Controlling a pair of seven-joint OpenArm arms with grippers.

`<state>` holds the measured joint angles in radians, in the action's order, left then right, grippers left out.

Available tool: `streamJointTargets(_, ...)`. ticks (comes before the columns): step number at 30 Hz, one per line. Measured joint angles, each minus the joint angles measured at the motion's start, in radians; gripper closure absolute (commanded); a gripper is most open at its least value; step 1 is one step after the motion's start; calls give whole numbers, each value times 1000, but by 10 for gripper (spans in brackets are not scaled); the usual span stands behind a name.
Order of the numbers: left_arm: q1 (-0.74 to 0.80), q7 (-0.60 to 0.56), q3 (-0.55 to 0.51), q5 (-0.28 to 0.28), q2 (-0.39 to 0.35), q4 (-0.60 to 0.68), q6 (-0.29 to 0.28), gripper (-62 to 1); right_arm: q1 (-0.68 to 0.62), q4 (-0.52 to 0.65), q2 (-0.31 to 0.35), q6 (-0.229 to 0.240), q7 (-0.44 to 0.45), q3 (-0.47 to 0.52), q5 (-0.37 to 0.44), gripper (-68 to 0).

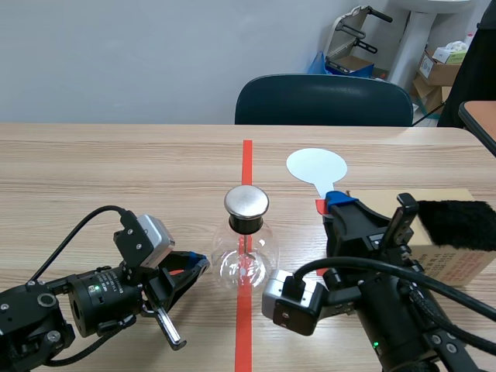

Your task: Do the electroscope experiment

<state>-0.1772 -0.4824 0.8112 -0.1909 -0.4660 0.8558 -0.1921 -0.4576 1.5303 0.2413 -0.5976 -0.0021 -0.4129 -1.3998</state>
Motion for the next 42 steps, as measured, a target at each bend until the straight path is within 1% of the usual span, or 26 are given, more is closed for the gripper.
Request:
streamJointTargets(11, 0, 0, 0, 0, 0, 0, 0, -30, 0, 0, 0, 0, 6, 0, 0, -15)
streamJointTargets(13, 0, 0, 0, 0, 0, 0, 0, -29, 0, 0, 0, 0, 38, 0, 0, -15)
streamJointTargets(25, 0, 0, 0, 0, 0, 0, 0, -30, 0, 0, 0, 0, 315, 0, -4, -15)
streamJointTargets(28, 0, 0, 0, 0, 0, 0, 0, -29, 0, 0, 0, 0, 361, 0, -4, -15)
streamJointTargets(35, 0, 0, 0, 0, 0, 0, 0, -30, 0, 0, 0, 0, 414, 0, -4, -15)
streamJointTargets(42, 0, 0, 0, 0, 0, 0, 0, -30, 0, 0, 0, 0, 416, 0, -6, -15)
